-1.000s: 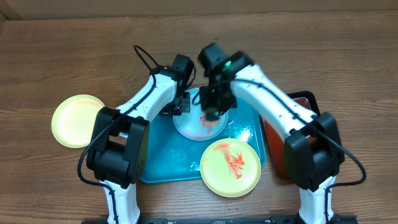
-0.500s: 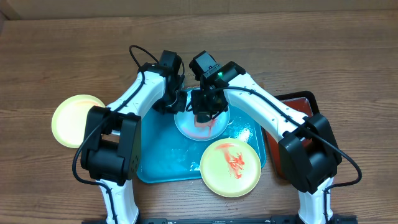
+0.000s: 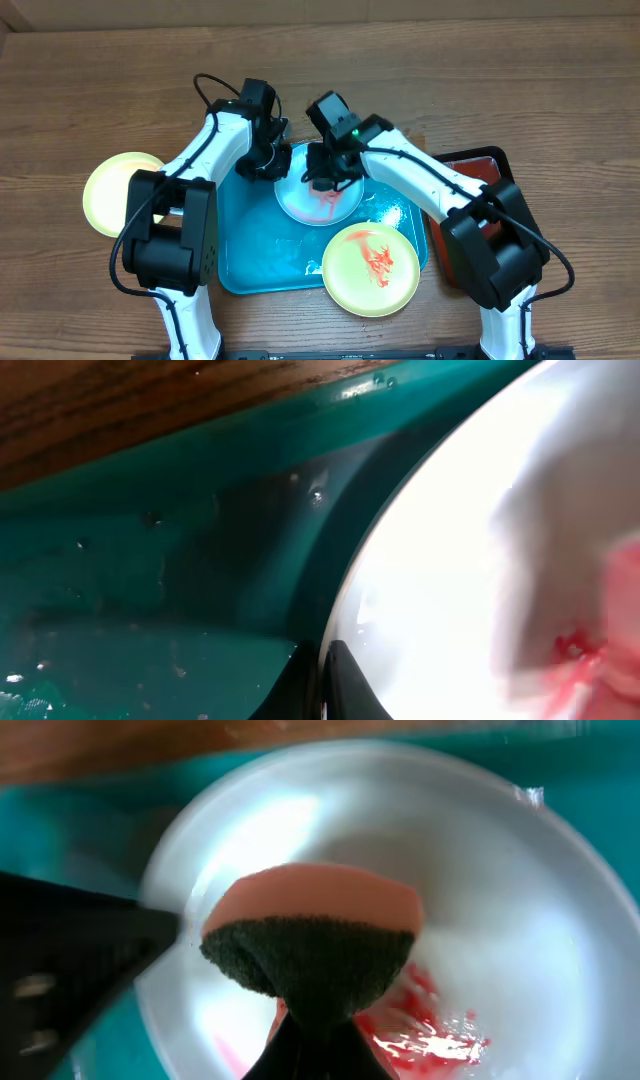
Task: Clean dirty plates on tray and stack at the side
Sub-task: 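Scrub the held blue plate with the sponge in the right gripper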
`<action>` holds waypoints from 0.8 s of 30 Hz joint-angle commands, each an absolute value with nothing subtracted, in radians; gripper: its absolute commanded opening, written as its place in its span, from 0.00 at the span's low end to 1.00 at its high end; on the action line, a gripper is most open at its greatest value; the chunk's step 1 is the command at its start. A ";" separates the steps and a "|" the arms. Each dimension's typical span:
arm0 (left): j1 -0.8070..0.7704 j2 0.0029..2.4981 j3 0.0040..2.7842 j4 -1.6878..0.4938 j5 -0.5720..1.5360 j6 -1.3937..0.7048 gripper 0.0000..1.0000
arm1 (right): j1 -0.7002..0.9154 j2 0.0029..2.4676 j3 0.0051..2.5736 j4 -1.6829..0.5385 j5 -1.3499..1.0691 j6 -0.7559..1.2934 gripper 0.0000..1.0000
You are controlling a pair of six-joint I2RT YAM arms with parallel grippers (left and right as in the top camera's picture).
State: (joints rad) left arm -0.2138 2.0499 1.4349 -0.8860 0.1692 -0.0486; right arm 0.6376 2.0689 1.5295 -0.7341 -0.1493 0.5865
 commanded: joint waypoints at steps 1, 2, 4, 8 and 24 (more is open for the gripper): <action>-0.209 2.066 1.435 -0.885 0.178 -0.030 0.05 | 0.649 2.043 1.491 -0.696 -0.180 0.641 0.04; -0.209 2.066 1.435 -0.885 0.178 -0.030 0.05 | 0.654 2.043 1.482 -0.691 -0.187 0.641 0.04; -0.209 2.066 1.435 -0.886 0.178 -0.030 0.04 | 0.665 2.043 1.471 -0.690 -0.184 0.641 0.04; -0.209 2.066 1.435 -0.892 0.178 -0.033 0.05 | 0.679 2.044 1.458 -0.752 -0.055 0.689 0.04; -0.210 2.066 1.435 -0.908 0.178 -0.057 0.05 | 0.624 2.054 1.459 -0.667 -0.211 0.542 0.04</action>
